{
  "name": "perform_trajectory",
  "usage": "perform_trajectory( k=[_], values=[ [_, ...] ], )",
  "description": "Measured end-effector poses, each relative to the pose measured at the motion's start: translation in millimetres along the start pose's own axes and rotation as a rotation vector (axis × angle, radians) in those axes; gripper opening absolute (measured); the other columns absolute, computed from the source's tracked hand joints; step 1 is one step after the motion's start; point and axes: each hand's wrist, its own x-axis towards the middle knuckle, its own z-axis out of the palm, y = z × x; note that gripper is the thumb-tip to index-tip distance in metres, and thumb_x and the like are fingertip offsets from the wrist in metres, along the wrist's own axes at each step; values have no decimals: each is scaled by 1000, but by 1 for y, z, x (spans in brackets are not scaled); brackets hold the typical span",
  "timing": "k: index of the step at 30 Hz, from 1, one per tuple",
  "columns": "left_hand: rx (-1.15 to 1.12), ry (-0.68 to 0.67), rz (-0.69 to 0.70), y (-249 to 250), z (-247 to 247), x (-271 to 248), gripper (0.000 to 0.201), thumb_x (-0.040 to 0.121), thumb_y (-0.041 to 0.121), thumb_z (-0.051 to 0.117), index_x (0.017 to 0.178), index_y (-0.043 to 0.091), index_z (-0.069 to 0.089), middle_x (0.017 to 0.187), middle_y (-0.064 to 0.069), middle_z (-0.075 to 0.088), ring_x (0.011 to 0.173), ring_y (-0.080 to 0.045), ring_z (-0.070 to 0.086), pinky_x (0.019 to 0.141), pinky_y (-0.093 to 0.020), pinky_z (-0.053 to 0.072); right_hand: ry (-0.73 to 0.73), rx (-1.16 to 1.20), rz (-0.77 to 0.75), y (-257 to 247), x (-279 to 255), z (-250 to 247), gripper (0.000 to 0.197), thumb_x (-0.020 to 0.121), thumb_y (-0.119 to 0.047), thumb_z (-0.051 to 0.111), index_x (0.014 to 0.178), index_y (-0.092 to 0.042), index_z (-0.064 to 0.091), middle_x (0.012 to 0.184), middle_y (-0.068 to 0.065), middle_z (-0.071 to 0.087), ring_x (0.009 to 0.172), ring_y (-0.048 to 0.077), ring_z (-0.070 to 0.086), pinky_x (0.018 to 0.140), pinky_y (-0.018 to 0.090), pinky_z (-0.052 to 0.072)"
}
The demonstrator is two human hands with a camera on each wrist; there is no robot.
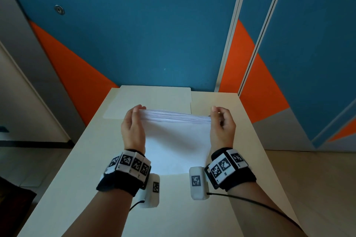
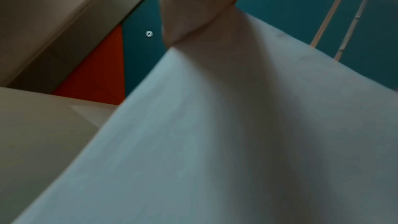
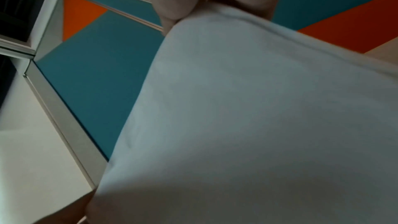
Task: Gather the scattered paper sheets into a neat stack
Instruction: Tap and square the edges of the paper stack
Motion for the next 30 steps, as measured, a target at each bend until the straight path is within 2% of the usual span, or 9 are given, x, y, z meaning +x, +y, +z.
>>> perform_trajectory(
  k=[3, 6, 9, 10, 14, 19, 23, 26, 30],
  values=[
    [10, -135, -30, -8, -10, 2, 33, 95, 39, 42, 121, 23, 53, 121, 3, 54, 117, -15, 49, 107, -31, 36, -182, 26, 56, 0, -2, -14, 15, 79, -24, 69, 85, -28, 56, 66, -3, 41, 56, -3, 42, 60, 15, 41],
    [13, -349, -58, -23, -23, 1, 58, 68, 37, 69, 118, 14, 51, 102, -1, 64, 94, -18, 60, 89, -33, 48, -371, 6, 221, 10, -9, -28, 44, 63, -21, 78, 100, -31, 57, 99, -5, 58, 92, 5, 58, 81, 18, 48],
    [66, -483, -209, -45, -36, 4, 63, 49, 23, 81, 107, 6, 62, 93, -3, 75, 83, -17, 72, 79, -38, 55, -451, 9, 420, 18, -15, -34, 37, 70, 11, 72, 88, -20, 62, 81, -7, 70, 70, 2, 67, 57, 11, 52],
    [87, -484, -242, -50, -38, 5, 52, 49, 16, 81, 98, 6, 65, 83, 1, 77, 76, -11, 73, 79, -38, 52, -474, -34, 456, 20, -16, -34, 37, 71, 13, 71, 81, -21, 61, 76, -8, 68, 64, 1, 66, 52, 10, 51],
    [81, -484, -240, -49, -36, 7, 21, 61, 10, 68, 81, 11, 66, 65, 9, 75, 62, -2, 70, 72, -30, 51, -417, -61, 445, 22, -12, -32, 34, 71, 9, 73, 75, -23, 60, 74, -10, 65, 51, -11, 63, 65, 18, 57],
    [32, -581, -206, -41, -44, 12, 33, 57, 7, 76, 88, 15, 67, 77, 8, 77, 74, -6, 72, 66, -20, 57, -441, -60, 397, 17, -5, -35, 37, 68, 10, 74, 78, -23, 60, 82, -9, 65, 61, -7, 65, 55, 9, 51],
    [84, -598, -289, -59, -57, 5, 58, 38, 17, 80, 95, 15, 66, 85, 3, 76, 86, -21, 68, 79, -34, 55, -483, -137, 450, 26, -17, -47, 40, 66, 10, 77, 79, -25, 62, 84, -8, 66, 82, 6, 64, 79, 24, 52],
    [100, -591, -288, -63, -55, 4, 50, 40, 16, 81, 88, 15, 68, 80, 3, 77, 79, -16, 71, 79, -32, 56, -474, -160, 425, 28, -19, -49, 39, 66, 6, 78, 81, -27, 63, 86, -8, 67, 82, 4, 63, 84, 27, 51],
    [96, -571, -308, -59, -49, 1, 25, 58, 9, 70, 84, 11, 68, 70, 8, 76, 73, -12, 72, 71, -26, 52, -478, -121, 439, 23, -16, -45, 33, 69, 3, 77, 80, -25, 64, 86, -6, 69, 78, 5, 64, 74, 23, 50]
  ],
)
